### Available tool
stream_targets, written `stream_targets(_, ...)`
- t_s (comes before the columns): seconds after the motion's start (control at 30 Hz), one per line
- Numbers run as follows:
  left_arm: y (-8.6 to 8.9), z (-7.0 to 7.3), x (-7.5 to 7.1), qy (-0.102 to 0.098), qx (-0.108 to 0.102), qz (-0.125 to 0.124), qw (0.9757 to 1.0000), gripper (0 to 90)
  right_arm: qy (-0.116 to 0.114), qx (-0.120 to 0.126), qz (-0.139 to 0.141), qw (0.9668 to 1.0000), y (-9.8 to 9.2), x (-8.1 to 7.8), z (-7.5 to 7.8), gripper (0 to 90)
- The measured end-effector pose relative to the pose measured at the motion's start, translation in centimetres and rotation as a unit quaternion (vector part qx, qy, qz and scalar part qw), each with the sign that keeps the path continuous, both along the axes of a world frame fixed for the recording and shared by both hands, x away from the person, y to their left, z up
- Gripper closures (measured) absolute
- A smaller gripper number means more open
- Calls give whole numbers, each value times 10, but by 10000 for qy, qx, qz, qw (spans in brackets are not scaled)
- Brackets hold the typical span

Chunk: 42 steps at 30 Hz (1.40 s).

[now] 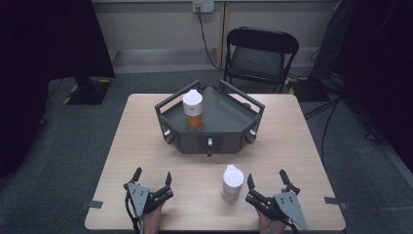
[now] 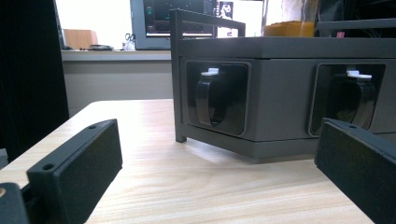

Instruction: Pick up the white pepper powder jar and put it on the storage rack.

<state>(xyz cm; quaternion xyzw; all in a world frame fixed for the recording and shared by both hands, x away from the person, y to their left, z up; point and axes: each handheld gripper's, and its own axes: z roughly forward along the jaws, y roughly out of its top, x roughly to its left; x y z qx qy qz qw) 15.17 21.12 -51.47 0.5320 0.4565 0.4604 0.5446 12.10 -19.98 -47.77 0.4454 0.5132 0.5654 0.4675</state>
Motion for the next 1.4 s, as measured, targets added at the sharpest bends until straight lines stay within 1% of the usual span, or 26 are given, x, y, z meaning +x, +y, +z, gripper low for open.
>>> stream_targets(0.13, 0, 0, 0, 1, 0, -2, 10000, 1, -105, 30, 173, 9998, 3, -3, 5, 0)
stream_targets(0.27, 0, 0, 0, 1, -1, 9, 10000, 1, -150, -29, 383, 9991, 6, -4, 8, 0)
stream_targets(0.37, 0, 0, 0, 0, 1, 10, 10000, 1, -141, -84, 533, 9984, 9, -3, 9, 0)
stream_targets(0.57, -1, 0, 0, 2, 2, 20, 10000, 1, -140, -113, 762, 9969, 16, 3, 13, 0)
stream_targets(0.73, 0, 0, 0, 1, 3, 12, 10000, 1, -24, -126, 940, 9955, 19, 9, 16, 0)
stream_targets(0.93, 0, 0, 0, 0, 4, 9, 10000, 0, 122, -101, 1102, 9938, 22, 14, 12, 0)
stream_targets(1.07, 0, 0, 0, -1, 3, 9, 10000, 0, 200, -127, 1148, 9931, 24, 15, 9, 31)
stream_targets(1.13, 0, 0, 0, -1, 3, 8, 10000, 0, 203, -120, 1196, 9925, 24, 16, 7, 49)
stream_targets(1.2, 0, 0, 0, -1, 3, 9, 10000, 0, 238, -143, 1185, 9926, 25, 16, 6, 64)
stream_targets(1.4, 0, 0, 0, 0, 3, 9, 10000, 0, 427, -162, 1208, 9916, 25, 18, 5, 125)
